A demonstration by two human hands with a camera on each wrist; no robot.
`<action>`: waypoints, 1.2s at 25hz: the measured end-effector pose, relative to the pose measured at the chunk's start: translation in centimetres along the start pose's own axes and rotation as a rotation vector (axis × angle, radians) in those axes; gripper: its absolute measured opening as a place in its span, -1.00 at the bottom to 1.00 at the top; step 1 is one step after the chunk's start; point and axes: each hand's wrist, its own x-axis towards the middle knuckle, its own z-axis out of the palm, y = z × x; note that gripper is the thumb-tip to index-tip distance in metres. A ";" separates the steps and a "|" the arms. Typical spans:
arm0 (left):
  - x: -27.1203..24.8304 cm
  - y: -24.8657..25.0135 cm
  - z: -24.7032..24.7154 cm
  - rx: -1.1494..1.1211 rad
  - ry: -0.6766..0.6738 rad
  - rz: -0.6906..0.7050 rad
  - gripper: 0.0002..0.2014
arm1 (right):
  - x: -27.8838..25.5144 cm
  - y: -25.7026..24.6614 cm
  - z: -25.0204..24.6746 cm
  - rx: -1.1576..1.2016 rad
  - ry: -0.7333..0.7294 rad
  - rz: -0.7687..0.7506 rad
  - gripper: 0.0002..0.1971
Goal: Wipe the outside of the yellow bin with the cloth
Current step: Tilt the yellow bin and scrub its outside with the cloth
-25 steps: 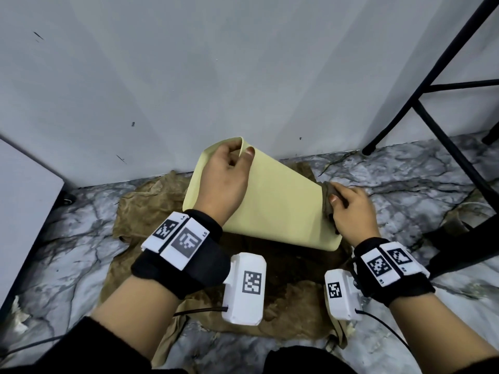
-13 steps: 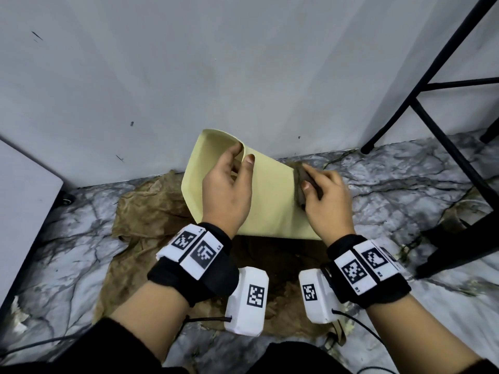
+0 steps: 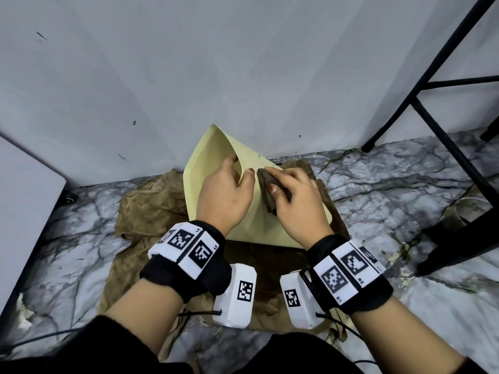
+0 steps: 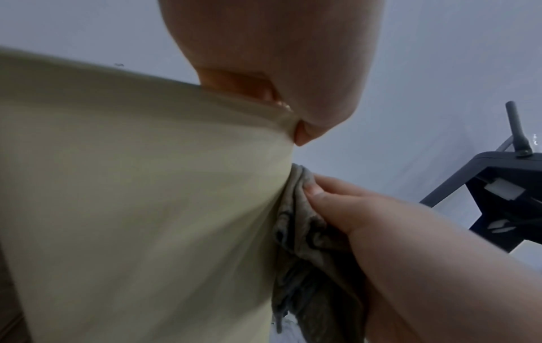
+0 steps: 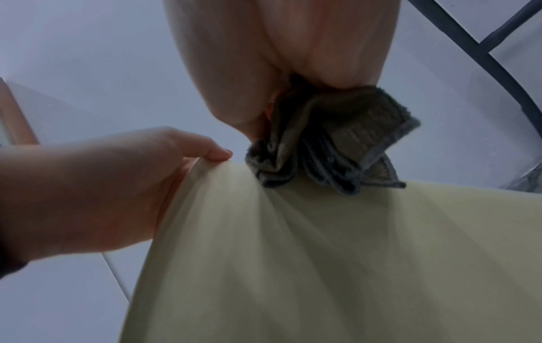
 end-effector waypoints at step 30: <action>-1.7 -2.2 2.4 -0.230 0.083 -0.015 -0.79 | -0.9 7.3 0.0 -0.063 -0.028 0.071 -0.66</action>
